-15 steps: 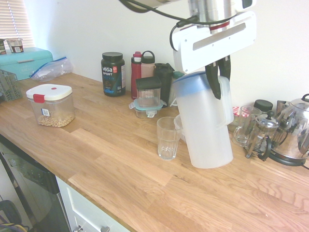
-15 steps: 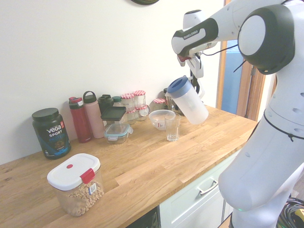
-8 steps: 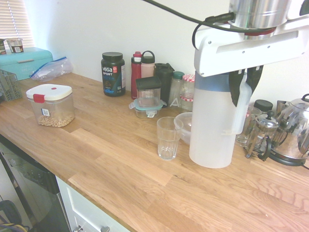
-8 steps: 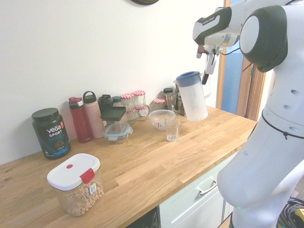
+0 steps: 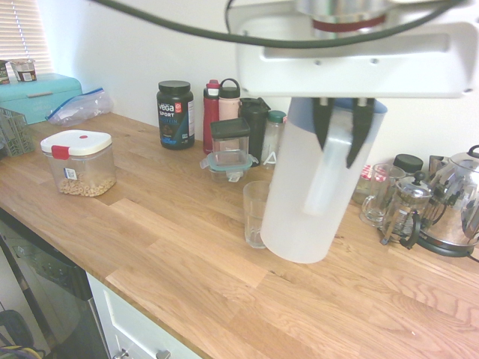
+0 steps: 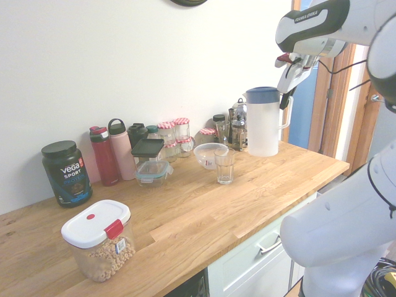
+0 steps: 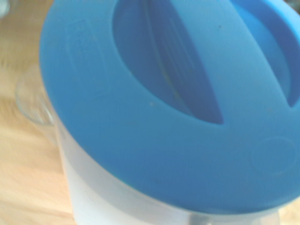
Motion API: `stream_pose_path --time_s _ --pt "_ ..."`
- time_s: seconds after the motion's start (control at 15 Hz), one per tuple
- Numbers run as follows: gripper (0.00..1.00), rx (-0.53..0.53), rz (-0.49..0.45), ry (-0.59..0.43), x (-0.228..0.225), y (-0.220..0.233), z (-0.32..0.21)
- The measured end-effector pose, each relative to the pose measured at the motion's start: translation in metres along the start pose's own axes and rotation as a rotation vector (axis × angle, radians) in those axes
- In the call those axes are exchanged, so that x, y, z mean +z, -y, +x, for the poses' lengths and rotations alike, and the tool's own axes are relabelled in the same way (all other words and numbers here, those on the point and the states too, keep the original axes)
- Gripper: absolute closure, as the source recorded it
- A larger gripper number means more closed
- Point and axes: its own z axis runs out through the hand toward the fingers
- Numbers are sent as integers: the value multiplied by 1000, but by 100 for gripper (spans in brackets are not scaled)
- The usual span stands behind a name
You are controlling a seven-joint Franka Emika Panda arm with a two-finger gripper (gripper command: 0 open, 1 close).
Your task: Pour me some water
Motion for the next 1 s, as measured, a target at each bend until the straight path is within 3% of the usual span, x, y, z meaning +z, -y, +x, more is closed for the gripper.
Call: stream_pose_path --time_s 0.53,0.73,1.0 --pt "100 -45 40 -45 -55 131 -129" --pt "100 -18 40 -83 -42 204 -162" --pt "100 33 3 -113 -19 268 -197"
